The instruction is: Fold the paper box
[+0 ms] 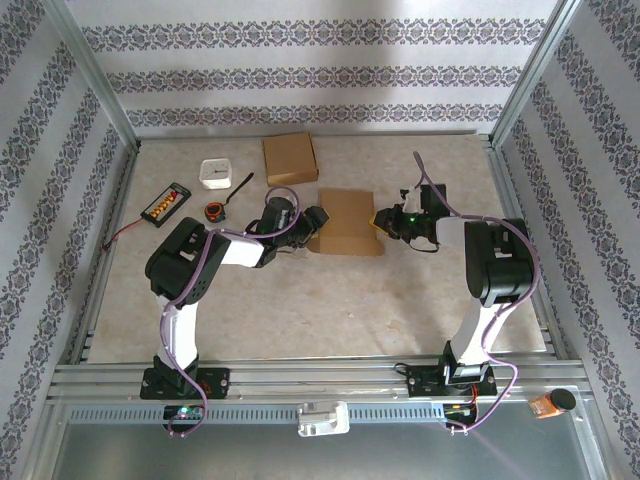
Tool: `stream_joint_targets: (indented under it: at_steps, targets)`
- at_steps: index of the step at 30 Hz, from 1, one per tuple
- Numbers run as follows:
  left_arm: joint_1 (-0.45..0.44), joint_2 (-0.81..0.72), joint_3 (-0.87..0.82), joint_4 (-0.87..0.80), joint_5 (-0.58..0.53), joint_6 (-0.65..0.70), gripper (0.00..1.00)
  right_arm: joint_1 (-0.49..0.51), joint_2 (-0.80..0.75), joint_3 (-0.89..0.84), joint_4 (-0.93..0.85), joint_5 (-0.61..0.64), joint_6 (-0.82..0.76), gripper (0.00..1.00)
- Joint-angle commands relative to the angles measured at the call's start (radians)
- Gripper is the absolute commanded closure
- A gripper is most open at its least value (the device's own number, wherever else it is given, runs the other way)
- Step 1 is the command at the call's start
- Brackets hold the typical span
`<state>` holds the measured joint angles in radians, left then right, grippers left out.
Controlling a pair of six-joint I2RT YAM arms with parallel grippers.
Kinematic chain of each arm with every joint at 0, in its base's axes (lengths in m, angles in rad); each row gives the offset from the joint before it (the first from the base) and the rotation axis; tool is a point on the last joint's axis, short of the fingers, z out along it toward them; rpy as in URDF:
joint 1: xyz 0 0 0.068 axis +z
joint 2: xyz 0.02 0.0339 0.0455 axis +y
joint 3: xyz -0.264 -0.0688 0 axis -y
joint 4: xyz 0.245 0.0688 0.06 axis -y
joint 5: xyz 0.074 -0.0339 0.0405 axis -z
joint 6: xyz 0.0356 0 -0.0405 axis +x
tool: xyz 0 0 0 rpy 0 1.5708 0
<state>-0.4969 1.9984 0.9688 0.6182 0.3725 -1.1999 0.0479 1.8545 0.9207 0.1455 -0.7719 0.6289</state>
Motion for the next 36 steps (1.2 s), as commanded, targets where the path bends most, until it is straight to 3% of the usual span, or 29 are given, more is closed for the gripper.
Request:
stream_joint_targets:
  at_steps: [1,6,13,18,24,36]
  targets:
    - [-0.016,-0.048,0.003,-0.046,-0.053,0.013,0.34,-0.006,0.01,-0.024,-0.109,0.111,-0.02,0.83]
    - [-0.011,-0.137,-0.022,-0.212,-0.164,0.077,0.3,-0.021,0.014,-0.026,-0.115,0.133,-0.004,0.83]
    - [-0.012,-0.033,0.025,-0.074,-0.012,0.034,0.27,-0.046,0.02,-0.027,-0.103,0.097,0.002,0.84]
    - [-0.017,-0.012,0.054,-0.122,-0.019,0.045,0.27,-0.055,0.012,-0.028,-0.104,0.092,0.005,0.84]
    - [-0.036,0.04,0.121,-0.112,0.057,0.038,0.27,-0.056,0.024,-0.023,-0.096,0.079,0.009,0.84]
    - [-0.043,0.061,0.114,-0.1,0.034,0.011,0.26,-0.074,0.034,-0.02,-0.069,0.064,0.035,0.84]
